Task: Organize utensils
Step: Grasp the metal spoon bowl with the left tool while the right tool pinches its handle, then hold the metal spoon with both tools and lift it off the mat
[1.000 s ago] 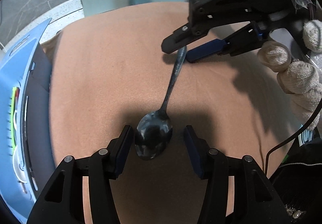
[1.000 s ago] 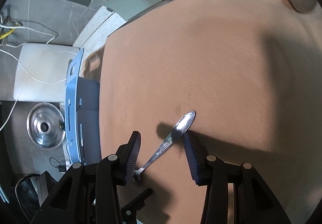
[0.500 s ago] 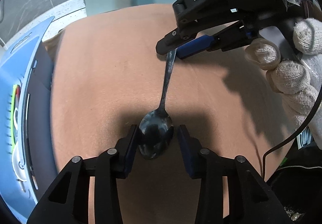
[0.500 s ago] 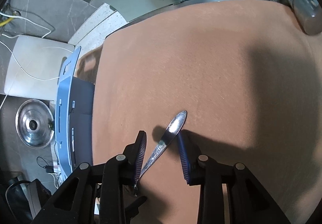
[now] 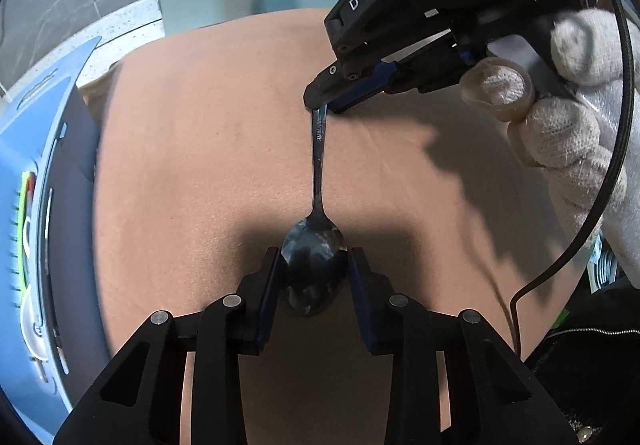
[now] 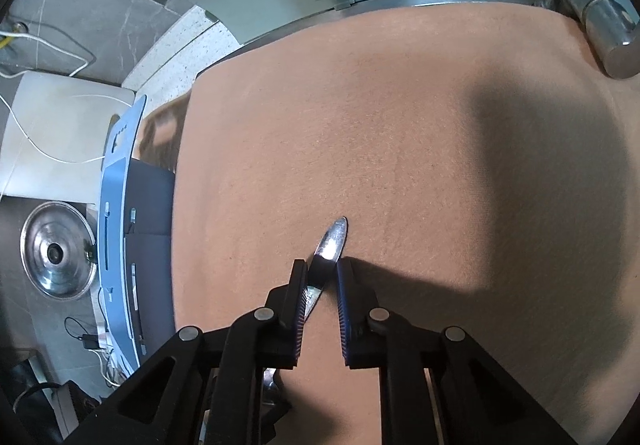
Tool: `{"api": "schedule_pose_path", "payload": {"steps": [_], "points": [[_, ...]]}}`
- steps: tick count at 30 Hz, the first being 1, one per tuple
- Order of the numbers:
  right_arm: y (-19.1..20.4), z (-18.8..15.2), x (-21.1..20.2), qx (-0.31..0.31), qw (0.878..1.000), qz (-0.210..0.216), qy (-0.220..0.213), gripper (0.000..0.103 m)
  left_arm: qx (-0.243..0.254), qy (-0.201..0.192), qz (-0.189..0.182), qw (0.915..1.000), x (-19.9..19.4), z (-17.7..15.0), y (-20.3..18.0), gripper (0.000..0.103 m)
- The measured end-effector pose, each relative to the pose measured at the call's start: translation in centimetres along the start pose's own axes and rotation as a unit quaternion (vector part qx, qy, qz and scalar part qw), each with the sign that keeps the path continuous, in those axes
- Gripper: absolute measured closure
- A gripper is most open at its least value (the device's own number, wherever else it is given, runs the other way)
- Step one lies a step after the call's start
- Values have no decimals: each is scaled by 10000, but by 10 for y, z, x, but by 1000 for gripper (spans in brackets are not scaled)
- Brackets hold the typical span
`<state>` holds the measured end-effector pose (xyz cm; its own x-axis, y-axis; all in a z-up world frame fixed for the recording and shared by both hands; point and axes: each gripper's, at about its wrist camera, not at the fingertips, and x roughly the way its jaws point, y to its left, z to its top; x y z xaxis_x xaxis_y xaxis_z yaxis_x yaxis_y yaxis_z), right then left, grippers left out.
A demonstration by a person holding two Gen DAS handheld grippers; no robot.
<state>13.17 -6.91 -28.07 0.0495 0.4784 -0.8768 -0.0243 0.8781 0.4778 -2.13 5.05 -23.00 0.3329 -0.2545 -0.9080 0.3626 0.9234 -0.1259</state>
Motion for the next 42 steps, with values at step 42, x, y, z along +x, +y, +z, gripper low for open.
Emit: {"api": "schedule_pose_path", "payload": {"steps": [42], "points": [[-6,3,1,397,9985,366,39,100,250,-6,84,9997,4,7,-30,67]]}}
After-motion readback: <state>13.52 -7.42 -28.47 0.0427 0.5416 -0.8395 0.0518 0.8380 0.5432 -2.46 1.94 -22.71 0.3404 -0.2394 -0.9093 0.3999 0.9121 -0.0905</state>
